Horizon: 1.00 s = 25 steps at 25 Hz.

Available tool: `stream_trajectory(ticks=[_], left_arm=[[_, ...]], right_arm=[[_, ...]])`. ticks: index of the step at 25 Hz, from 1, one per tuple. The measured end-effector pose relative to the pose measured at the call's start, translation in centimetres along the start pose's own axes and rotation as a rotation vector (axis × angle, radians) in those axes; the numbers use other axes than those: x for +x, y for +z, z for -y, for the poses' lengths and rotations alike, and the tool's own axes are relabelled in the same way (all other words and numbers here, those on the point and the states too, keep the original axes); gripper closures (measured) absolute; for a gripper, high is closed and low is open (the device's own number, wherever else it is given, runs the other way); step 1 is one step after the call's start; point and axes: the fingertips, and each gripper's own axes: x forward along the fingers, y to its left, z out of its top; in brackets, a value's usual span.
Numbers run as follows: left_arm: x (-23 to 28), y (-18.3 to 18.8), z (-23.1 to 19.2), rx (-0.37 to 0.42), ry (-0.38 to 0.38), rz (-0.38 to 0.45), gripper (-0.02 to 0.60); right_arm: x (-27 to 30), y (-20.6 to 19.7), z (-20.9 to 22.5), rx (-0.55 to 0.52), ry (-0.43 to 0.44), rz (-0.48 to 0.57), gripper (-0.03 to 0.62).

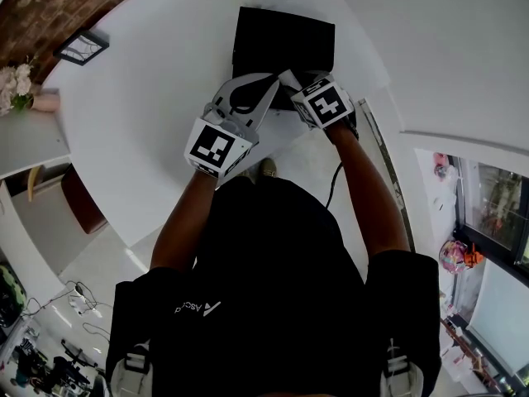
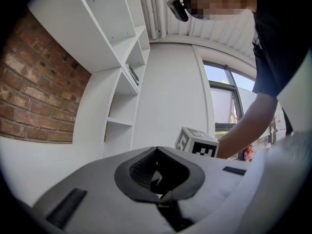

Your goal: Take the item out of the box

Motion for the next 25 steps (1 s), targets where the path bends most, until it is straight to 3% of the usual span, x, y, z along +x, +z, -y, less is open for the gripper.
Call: stream_trajectory(ticks=[13,20,25], left_arm=[[-0.5,0.0,-0.6,-0.010,0.020,0.011,0.583],[-0.9,-0.2,-0.6,-0.002,0.024,0.001,0.583],[-1.1,-0.2,-0.2,0.006,0.025,-0.010,0.583]], right_arm=[[2.2,-1.6,0.5,-0.028,-0.042,-0.187,0.405],[2.0,-1.5,0.3,-0.051,-0.050,-0.174,0.426],[0.4,-1.1,-0.3,-0.028,-0.028,-0.086,0.427]])
